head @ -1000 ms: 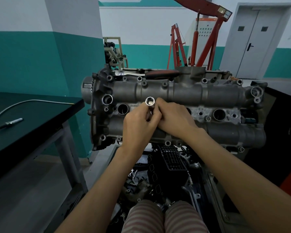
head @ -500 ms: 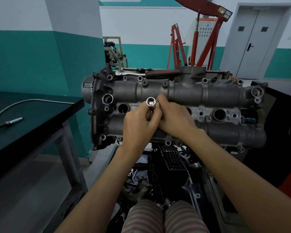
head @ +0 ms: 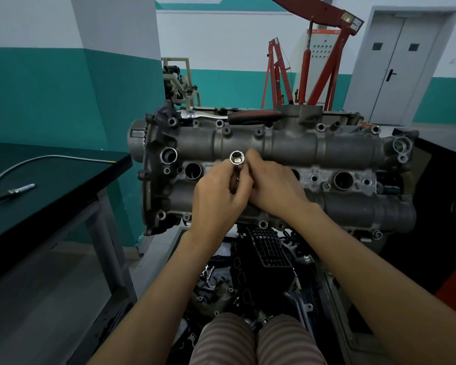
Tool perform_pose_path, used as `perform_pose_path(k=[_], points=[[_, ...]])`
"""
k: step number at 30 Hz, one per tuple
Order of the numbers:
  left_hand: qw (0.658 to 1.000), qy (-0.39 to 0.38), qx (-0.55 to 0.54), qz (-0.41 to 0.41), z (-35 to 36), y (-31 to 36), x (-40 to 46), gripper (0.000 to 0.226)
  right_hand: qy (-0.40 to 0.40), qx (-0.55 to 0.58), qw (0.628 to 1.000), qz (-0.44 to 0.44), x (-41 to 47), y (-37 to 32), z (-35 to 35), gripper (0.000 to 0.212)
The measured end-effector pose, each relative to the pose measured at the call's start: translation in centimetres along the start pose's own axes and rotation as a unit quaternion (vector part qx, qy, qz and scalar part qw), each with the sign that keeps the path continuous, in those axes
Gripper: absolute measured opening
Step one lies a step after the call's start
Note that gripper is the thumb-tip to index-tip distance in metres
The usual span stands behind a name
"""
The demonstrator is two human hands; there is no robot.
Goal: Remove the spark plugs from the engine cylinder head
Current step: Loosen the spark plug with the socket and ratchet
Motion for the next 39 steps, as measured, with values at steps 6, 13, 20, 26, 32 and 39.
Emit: perform_pose_path(k=[6, 13, 20, 26, 32, 39], points=[[1.0, 0.013, 0.01, 0.019, 0.01, -0.02, 0.42, 0.047, 0.024, -0.02, 0.999, -0.014, 0.03, -0.12, -0.1, 0.025], [1.0, -0.005, -0.008, -0.017, 0.08, -0.18, -0.06, 0.027, -0.006, -0.025, 1.0, -0.015, 0.01, -0.04, 0.07, 0.02], [1.0, 0.011, -0.009, 0.006, 0.13, 0.01, 0.4, 0.056, 0.015, -0.019, 1.0, -0.008, -0.02, -0.16, 0.0, 0.015], [1.0, -0.001, -0.01, -0.018, 0.14, -0.24, 0.04, 0.034, 0.015, -0.059, 0.998, -0.008, 0.05, -0.08, 0.2, 0.015], [1.0, 0.008, -0.017, -0.025, -0.04, 0.12, 0.0, 0.016, 0.012, -0.013, 1.0, -0.011, -0.2, -0.37, 0.08, 0.023], [1.0, 0.02, -0.012, -0.02, 0.05, -0.13, 0.13, 0.038, 0.009, -0.037, 0.999, 0.01, -0.05, -0.19, 0.18, 0.021]])
Point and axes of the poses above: each hand's wrist, its own x-axis towards the middle knuckle, its own z-axis out of the palm, y = z × x, the point moved 2 cm from there along x, towards the middle knuckle, and after that the axes turned 8 degrees about -y, right-handed, at the moved point
